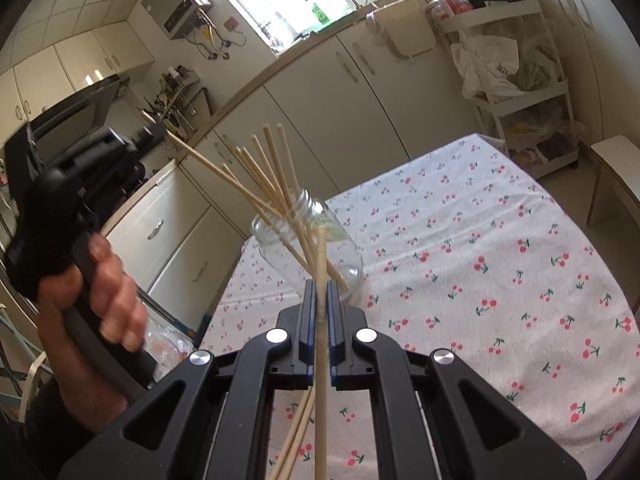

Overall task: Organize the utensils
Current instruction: 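Lower the left tool's chopstick into the jar and open the left tool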

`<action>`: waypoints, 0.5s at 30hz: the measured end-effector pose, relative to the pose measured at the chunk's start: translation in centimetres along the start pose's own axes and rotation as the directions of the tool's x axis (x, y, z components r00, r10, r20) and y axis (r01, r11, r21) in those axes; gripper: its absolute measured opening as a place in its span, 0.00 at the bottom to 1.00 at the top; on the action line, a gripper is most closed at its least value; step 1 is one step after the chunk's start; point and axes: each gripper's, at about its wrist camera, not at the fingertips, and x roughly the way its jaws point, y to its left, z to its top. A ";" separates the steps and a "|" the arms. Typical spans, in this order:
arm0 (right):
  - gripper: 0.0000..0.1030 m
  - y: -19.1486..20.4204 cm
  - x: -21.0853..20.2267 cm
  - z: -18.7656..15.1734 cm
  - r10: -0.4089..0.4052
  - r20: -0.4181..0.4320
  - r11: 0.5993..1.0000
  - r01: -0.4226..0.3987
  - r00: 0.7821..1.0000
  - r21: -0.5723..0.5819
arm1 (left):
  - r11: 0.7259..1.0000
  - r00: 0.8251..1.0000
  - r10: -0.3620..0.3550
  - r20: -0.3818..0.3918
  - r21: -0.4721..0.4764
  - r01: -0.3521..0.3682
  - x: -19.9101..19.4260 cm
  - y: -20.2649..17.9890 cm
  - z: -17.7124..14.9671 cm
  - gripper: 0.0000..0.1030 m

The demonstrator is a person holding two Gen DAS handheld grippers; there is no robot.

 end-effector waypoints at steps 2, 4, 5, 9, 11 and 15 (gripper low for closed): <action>0.06 0.1 -0.2 0.4 0.003 0.011 1.000 -0.003 1.000 0.000 | 1.000 1.000 0.002 -0.008 0.001 -0.002 0.2 0.0 -0.4 0.04; 0.06 0.2 -0.5 0.7 0.007 0.021 1.000 -0.007 1.000 -0.001 | 1.000 1.000 0.003 -0.015 0.004 -0.003 0.3 0.0 -0.7 0.04; 0.06 0.2 -0.6 0.9 0.008 0.026 1.000 -0.008 1.000 -0.001 | 1.000 1.000 0.004 -0.018 0.007 -0.003 0.4 0.0 -0.8 0.04; 0.06 0.4 -0.9 1.6 0.014 0.047 1.000 -0.014 0.999 -0.002 | 1.000 0.999 0.005 -0.034 0.014 -0.005 0.8 0.0 -1.2 0.04; 0.06 0.6 -1.1 2.1 0.018 0.062 1.000 -0.017 0.998 -0.003 | 1.000 0.999 0.007 -0.043 0.016 -0.007 1.1 0.0 -1.5 0.04; 0.06 1.0 -1.5 2.8 0.028 0.087 1.000 -0.027 0.996 -0.011 | 1.000 0.998 0.012 -0.067 0.021 -0.010 1.6 0.1 -2.0 0.04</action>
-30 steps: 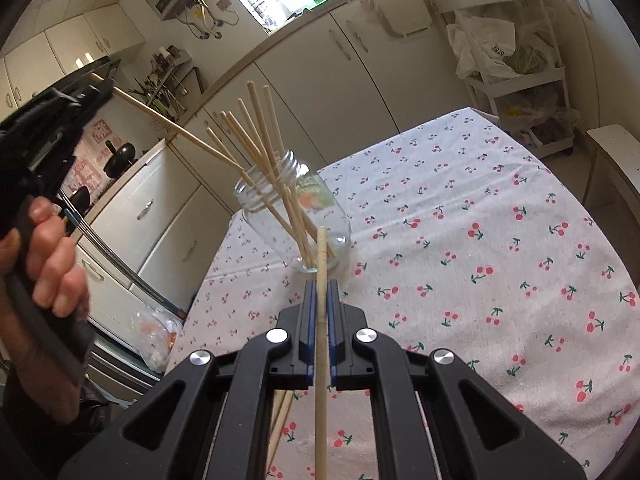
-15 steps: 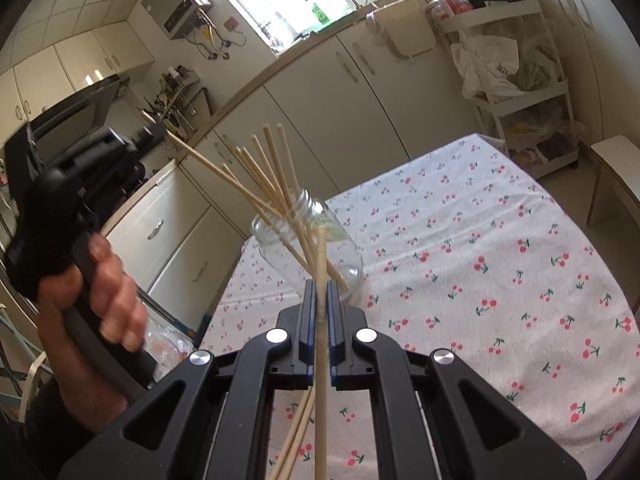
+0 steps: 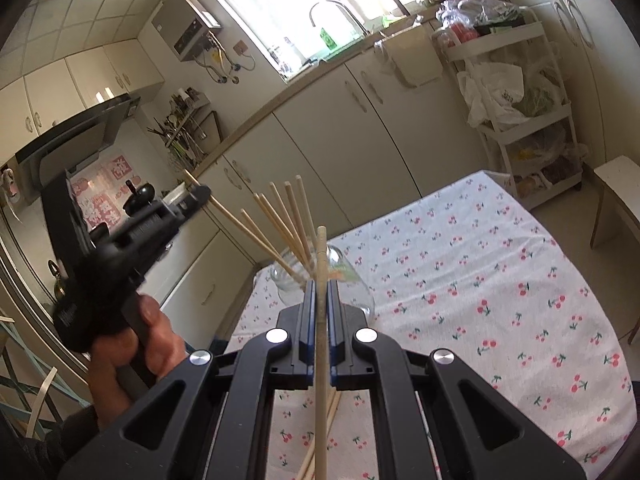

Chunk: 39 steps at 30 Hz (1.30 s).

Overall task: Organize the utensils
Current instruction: 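Lower the left tool's chopstick into the jar and open the left tool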

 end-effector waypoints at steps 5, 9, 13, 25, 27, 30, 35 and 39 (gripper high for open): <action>0.06 0.6 -0.1 1.0 0.014 0.028 1.000 -0.013 1.000 -0.009 | 1.000 1.000 0.002 -0.024 0.008 -0.002 0.5 0.0 -0.6 0.04; 0.06 0.8 -0.2 1.6 0.023 0.045 1.000 -0.022 0.999 -0.013 | 1.000 0.999 0.004 -0.041 0.010 -0.003 1.0 0.0 -1.2 0.04; 0.06 1.1 -0.2 2.0 0.032 0.055 0.999 -0.031 0.998 -0.021 | 1.000 0.998 0.008 -0.056 0.015 -0.007 1.5 0.0 -1.4 0.04; 0.06 2.2 0.2 3.4 0.054 0.089 0.998 -0.050 0.995 -0.050 | 1.000 0.993 0.019 -0.114 0.013 -0.018 3.2 0.3 -3.1 0.04; 0.06 2.4 0.3 3.6 0.057 0.095 0.997 -0.052 0.994 -0.054 | 1.000 0.992 0.020 -0.123 0.011 -0.019 3.4 0.4 -3.4 0.04; 0.06 2.8 0.4 3.9 0.063 0.104 0.996 -0.057 0.993 -0.063 | 1.000 0.991 0.023 -0.134 0.008 -0.022 3.7 0.5 -3.7 0.04; 0.06 3.4 0.6 4.5 0.069 0.124 0.995 -0.060 0.990 -0.080 | 1.000 0.987 0.020 -0.156 0.006 -0.020 4.1 0.7 -4.0 0.04; 0.06 3.8 1.0 5.2 0.078 0.141 0.994 -0.066 0.987 -0.089 | 1.000 0.986 0.020 -0.167 0.004 -0.020 4.2 0.7 -4.3 0.04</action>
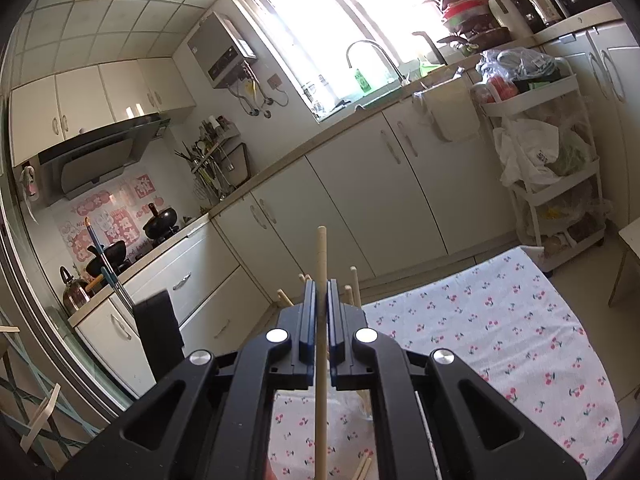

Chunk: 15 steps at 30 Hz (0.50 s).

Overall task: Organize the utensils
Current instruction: 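Lower the left tool's chopstick into the jar and open the left tool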

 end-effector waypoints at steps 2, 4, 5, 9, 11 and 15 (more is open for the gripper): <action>0.06 0.2 0.1 0.2 0.004 0.008 1.000 -0.004 1.000 -0.003 | 1.000 1.000 -0.001 0.004 -0.006 0.001 -0.3 0.1 0.0 0.05; 0.06 0.4 0.4 0.6 0.009 0.021 1.000 -0.009 1.000 -0.006 | 1.000 1.000 -0.002 0.011 -0.014 0.002 -0.7 0.3 0.1 0.05; 0.06 0.5 0.5 0.8 0.011 0.027 1.000 -0.011 1.000 -0.007 | 1.000 1.000 0.000 0.016 -0.020 0.000 -1.0 0.4 0.1 0.05; 0.06 0.8 1.6 1.6 0.025 0.060 1.000 -0.024 0.998 -0.012 | 0.999 1.000 0.007 0.023 -0.047 -0.006 -2.1 1.2 -0.1 0.05; 0.06 1.0 2.6 1.9 0.034 0.079 0.999 -0.033 0.996 -0.009 | 0.998 1.000 0.014 0.019 -0.064 -0.013 -2.6 1.8 -0.4 0.05; 0.06 1.4 4.7 2.4 0.029 0.118 1.000 -0.028 0.993 -0.009 | 0.996 1.000 0.026 0.004 -0.089 -0.025 -3.1 3.2 -1.2 0.07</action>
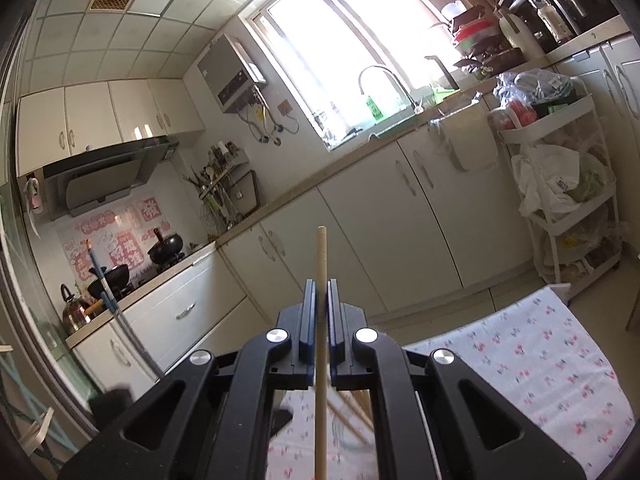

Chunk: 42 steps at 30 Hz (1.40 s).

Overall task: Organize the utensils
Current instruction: 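Lower the left tool's chopstick into the jar and open the left tool, then lower the right tool's chopstick into the jar and open the right tool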

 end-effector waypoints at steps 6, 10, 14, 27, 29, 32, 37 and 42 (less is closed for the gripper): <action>0.06 0.4 3.6 0.6 -0.068 0.091 0.998 0.069 0.994 -0.009 | 0.998 1.000 0.012 -0.025 -0.053 -0.013 -0.2 2.3 -1.3 0.10; 0.06 0.5 6.1 0.3 -0.129 0.119 0.991 0.133 0.985 -0.029 | 0.997 0.999 0.015 -0.037 -0.081 -0.018 -0.2 3.6 -1.8 0.11; 0.06 0.8 8.0 -0.6 -0.180 0.116 0.980 0.189 0.977 -0.069 | 0.995 0.999 0.014 -0.040 -0.098 -0.018 0.0 4.5 -2.0 0.11; 0.06 1.4 10.0 -3.6 -0.306 0.086 0.924 0.318 0.948 -0.213 | 0.992 0.999 0.011 -0.037 -0.122 -0.015 0.3 5.2 -2.3 0.16; 0.06 1.4 9.8 -4.0 -0.306 0.084 0.922 0.317 0.948 -0.222 | 0.992 0.999 0.011 -0.037 -0.124 -0.015 0.3 5.3 -2.3 0.16; 0.06 1.4 9.1 -4.6 -0.303 0.082 0.921 0.314 0.949 -0.231 | 0.992 0.999 0.013 -0.038 -0.124 -0.018 0.2 5.2 -2.3 0.17; 0.06 1.8 7.0 -5.9 -0.293 0.074 0.915 0.302 0.953 -0.269 | 0.991 0.999 0.017 -0.033 -0.129 -0.021 -0.1 5.2 -2.1 0.18; 0.06 2.5 4.8 -7.1 -0.285 0.046 0.901 0.284 0.958 -0.327 | 0.991 1.000 0.018 -0.018 -0.131 -0.020 -1.3 5.0 -1.6 0.20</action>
